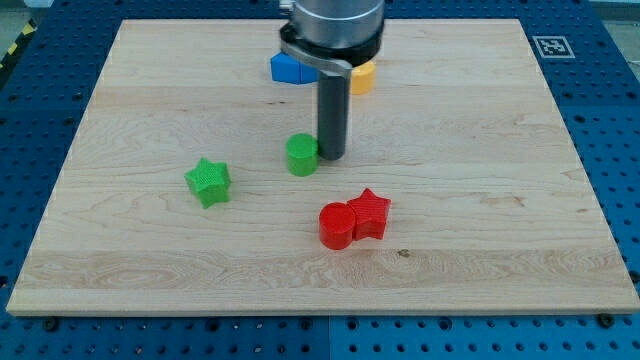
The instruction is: Push the green circle closer to green star
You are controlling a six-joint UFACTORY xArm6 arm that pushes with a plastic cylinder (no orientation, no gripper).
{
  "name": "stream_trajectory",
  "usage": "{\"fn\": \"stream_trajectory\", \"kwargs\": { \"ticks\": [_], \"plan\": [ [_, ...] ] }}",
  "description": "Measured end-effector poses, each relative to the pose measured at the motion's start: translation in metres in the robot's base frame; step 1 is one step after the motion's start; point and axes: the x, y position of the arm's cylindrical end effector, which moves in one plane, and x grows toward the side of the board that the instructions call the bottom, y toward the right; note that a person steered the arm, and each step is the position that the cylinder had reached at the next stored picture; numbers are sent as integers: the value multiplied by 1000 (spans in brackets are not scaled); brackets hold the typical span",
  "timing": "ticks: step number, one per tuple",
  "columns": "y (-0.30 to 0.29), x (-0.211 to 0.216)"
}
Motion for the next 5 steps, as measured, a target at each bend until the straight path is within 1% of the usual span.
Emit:
{"fn": "stream_trajectory", "kwargs": {
  "ticks": [3, 4, 5],
  "plan": [
    [-71, 23],
    [-72, 23],
    [-61, 14]
  ]
}}
